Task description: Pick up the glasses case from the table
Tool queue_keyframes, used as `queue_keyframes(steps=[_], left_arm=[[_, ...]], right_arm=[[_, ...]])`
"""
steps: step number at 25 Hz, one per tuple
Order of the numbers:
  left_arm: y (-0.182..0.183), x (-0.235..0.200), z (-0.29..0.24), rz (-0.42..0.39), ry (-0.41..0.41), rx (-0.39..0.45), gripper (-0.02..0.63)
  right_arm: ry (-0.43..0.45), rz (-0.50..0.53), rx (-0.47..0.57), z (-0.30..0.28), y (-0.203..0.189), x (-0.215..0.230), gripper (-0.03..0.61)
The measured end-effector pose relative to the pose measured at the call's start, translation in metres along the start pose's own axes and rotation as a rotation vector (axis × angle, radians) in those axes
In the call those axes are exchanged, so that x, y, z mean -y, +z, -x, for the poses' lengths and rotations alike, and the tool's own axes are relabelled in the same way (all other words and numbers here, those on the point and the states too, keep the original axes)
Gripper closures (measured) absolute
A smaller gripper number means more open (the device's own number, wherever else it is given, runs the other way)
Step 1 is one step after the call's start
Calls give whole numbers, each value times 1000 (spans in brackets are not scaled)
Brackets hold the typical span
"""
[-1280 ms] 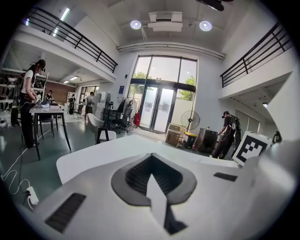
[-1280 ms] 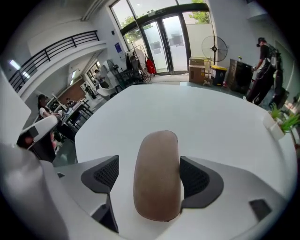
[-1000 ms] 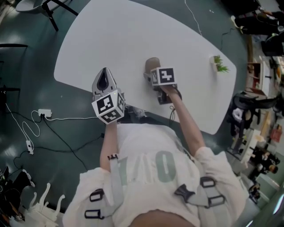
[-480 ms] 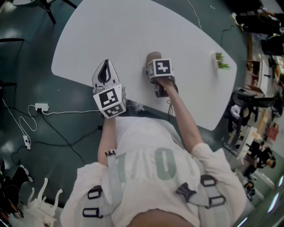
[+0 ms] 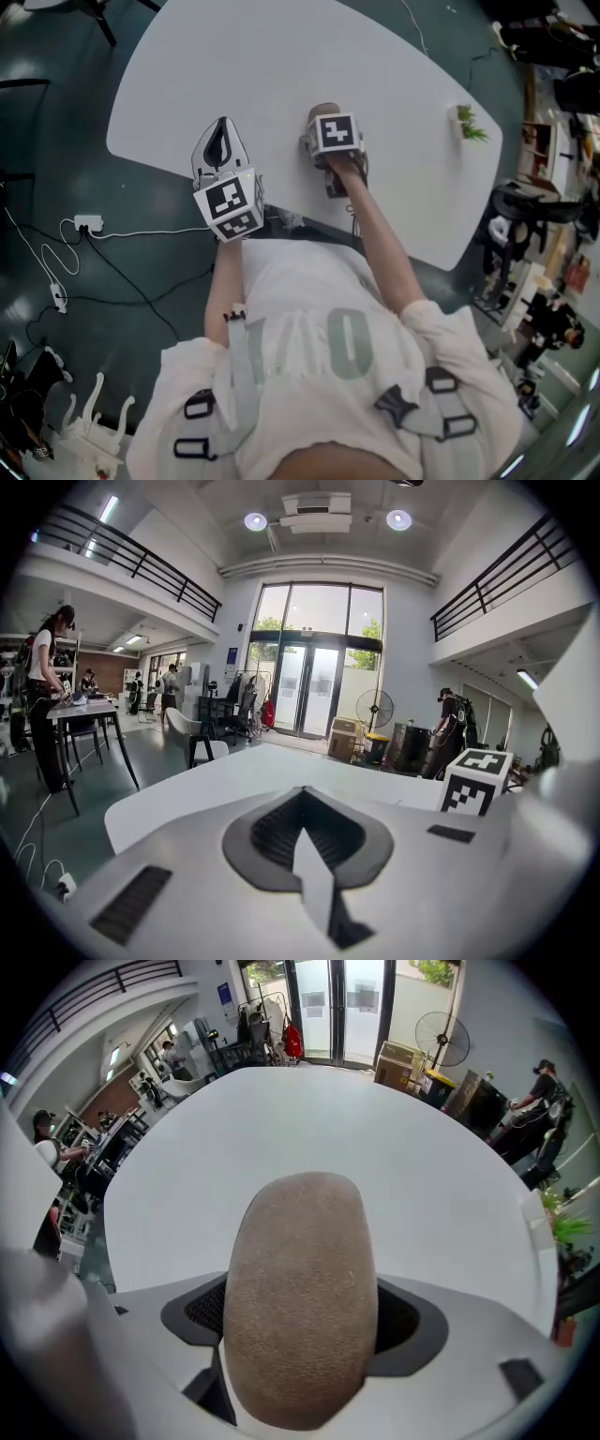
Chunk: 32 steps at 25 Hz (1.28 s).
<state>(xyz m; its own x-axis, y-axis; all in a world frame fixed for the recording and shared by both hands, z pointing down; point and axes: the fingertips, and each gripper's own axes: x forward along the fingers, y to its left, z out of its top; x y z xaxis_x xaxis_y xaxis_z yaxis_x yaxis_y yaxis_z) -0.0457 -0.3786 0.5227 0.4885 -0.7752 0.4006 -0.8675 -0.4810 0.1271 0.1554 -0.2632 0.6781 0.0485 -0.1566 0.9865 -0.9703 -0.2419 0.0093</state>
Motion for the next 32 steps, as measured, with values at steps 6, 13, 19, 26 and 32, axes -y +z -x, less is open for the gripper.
queue_keyframes(steps=[6,13,19,26,32], left_arm=[[-2,-1,4,3,4,-2,611],[0,-5,14,2,13,3,611],[5,-8,23,0,12,15,611],[27,-2,34,31,3,52,611],[63,11,45,6,-8,108,611]], right_arm=[[42,-22,45,10,4,-14,198],[47,-26,60,11,4,-11,199],[43,5,121,22,14,-11,201],[-14,43,327,83,63,4,199],[2,48,610,171,101,0,200]])
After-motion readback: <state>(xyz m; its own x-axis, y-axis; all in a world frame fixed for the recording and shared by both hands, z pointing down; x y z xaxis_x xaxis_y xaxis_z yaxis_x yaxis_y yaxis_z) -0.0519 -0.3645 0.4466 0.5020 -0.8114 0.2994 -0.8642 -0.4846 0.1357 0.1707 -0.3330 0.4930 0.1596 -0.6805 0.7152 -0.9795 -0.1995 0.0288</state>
